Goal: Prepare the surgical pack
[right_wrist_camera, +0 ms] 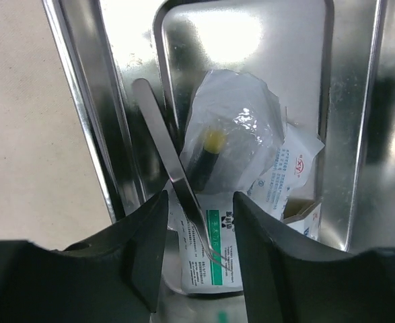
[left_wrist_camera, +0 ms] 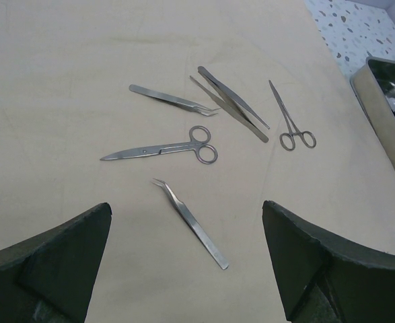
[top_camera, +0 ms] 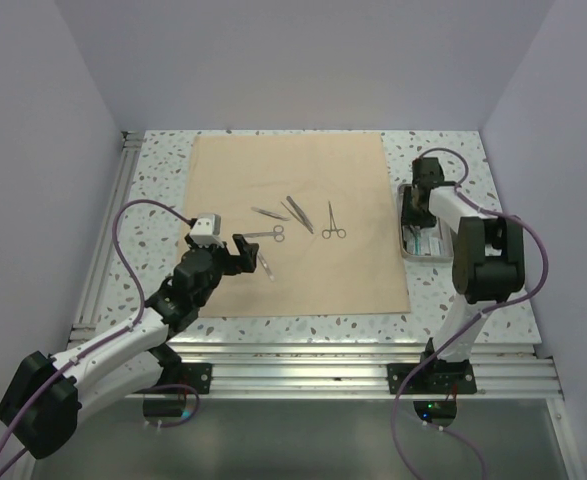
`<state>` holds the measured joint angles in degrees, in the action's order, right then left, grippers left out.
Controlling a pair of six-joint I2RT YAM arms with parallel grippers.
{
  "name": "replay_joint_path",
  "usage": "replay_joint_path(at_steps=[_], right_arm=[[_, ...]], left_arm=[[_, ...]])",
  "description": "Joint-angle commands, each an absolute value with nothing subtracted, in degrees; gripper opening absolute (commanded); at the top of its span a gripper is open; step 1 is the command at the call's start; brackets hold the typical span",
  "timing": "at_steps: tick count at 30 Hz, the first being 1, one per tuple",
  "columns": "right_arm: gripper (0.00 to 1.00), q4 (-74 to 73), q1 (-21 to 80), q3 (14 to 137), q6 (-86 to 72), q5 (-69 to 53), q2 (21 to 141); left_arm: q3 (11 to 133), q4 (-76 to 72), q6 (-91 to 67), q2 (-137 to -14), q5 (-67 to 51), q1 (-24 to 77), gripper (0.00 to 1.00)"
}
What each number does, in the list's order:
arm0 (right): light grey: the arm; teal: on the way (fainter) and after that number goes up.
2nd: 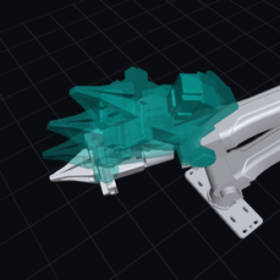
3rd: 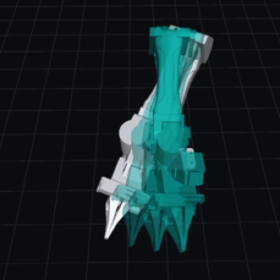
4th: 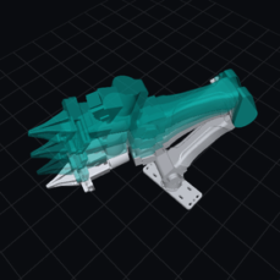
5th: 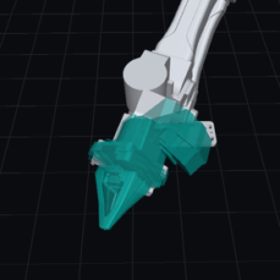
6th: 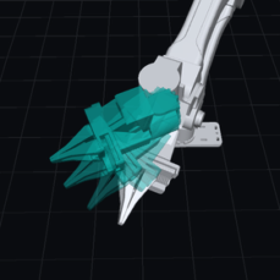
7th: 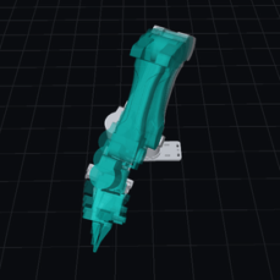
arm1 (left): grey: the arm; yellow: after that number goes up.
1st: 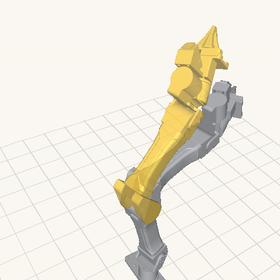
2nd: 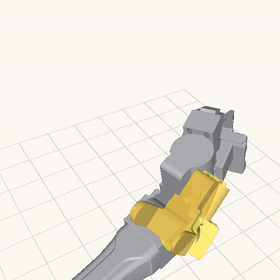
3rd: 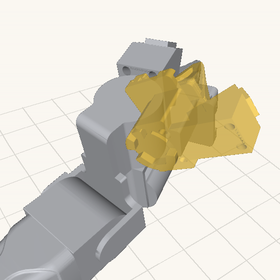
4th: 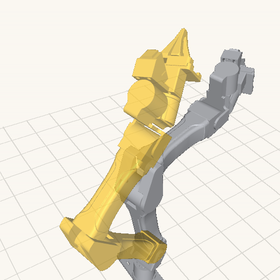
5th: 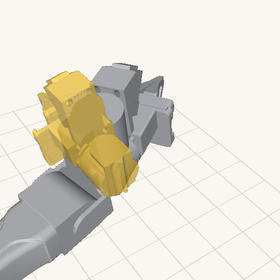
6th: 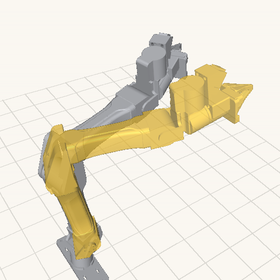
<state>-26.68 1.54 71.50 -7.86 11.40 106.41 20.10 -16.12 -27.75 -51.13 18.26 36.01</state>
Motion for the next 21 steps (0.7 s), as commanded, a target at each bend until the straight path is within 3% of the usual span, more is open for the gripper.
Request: replay_joint_path(at_steps=[1,4,10,21], right_arm=[[0.48,-27.5,1.7,73.8,-8.6,12.4,101.3],[0.61,-25.5,2.9,71.5,-9.4,11.5,95.5],[0.61,-24.0,11.6,70.0,-11.2,8.3,88.7],[0.60,-25.2,27.3,83.5,-16.7,8.0,104.7]], left_arm=[[20.2,-18.2,-27.5,-50.3,19.5,35.9,0.97],[20.3,-18.0,-27.3,-50.2,19.9,35.9,0.98],[20.7,-18.0,-27.2,-51.1,19.7,35.9,0.98],[20.6,-17.9,-26.8,-50.7,19.1,35.9,1.00]])
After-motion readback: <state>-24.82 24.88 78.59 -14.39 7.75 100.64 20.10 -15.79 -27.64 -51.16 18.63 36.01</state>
